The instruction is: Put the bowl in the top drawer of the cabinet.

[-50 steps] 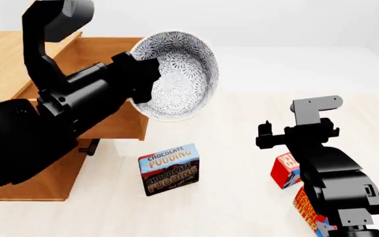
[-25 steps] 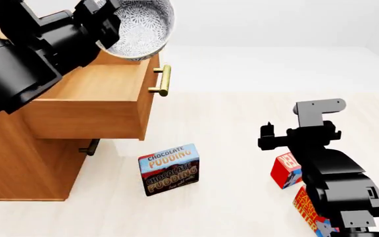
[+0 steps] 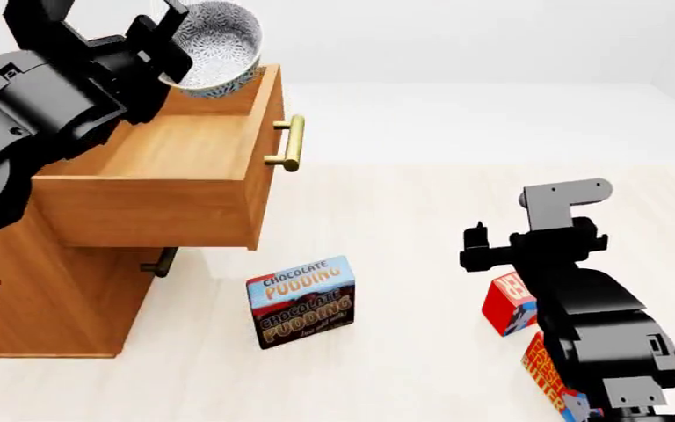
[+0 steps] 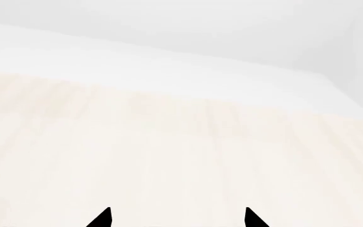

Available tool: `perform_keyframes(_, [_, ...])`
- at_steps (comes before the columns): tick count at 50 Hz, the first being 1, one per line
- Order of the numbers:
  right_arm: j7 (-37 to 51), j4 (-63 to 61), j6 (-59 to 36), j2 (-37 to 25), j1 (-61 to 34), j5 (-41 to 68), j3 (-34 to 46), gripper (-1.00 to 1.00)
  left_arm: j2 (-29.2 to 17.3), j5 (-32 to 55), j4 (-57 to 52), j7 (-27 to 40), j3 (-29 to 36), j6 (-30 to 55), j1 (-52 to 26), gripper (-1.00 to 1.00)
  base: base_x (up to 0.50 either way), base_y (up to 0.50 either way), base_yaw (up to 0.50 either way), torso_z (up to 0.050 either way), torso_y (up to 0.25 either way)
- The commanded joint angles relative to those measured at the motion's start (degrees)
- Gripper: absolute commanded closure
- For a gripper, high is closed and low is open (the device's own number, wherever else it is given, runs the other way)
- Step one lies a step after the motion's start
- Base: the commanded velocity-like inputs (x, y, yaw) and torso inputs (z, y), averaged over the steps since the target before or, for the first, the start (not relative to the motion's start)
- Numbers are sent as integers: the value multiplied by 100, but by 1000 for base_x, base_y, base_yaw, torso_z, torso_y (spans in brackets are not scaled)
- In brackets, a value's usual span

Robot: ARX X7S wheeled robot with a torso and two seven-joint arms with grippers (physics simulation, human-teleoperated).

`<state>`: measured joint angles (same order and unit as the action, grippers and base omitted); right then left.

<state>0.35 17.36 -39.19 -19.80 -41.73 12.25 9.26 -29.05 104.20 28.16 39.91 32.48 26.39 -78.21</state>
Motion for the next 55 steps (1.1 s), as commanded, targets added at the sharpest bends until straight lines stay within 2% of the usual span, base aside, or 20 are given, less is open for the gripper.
perform_keyframes(1, [6,74,108,-22,36,-44,56,-100,344,-269,1383,-294,110,-253,-296,100,0,0,0,0,0])
perform_keyframes(7, [-4,164,192,-37,71,-23,23,-100,377,-481,1492,-88,193,-478,-274,100,0,0,0,0,0])
perform_keyframes(17, [-33,313,325,-64,134,50,-77,-100,523,-780,1888,-128,418,-540,-397,100,0,0,0,0,1])
perform_keyframes(32, [-32,439,419,-75,157,97,-135,-100,1140,-1116,3905,-1103,711,-589,-950,100,0,0,0,0,0])
perform_keyframes(38, [-32,457,442,-104,189,120,-170,-100,1318,-1245,4460,-1232,820,-643,-1101,100,0,0,0,0,2])
perform_keyframes(55, [-47,546,511,-130,229,175,-221,-100,1402,-1224,4678,-848,837,-692,-1022,100,0,0,0,0,0])
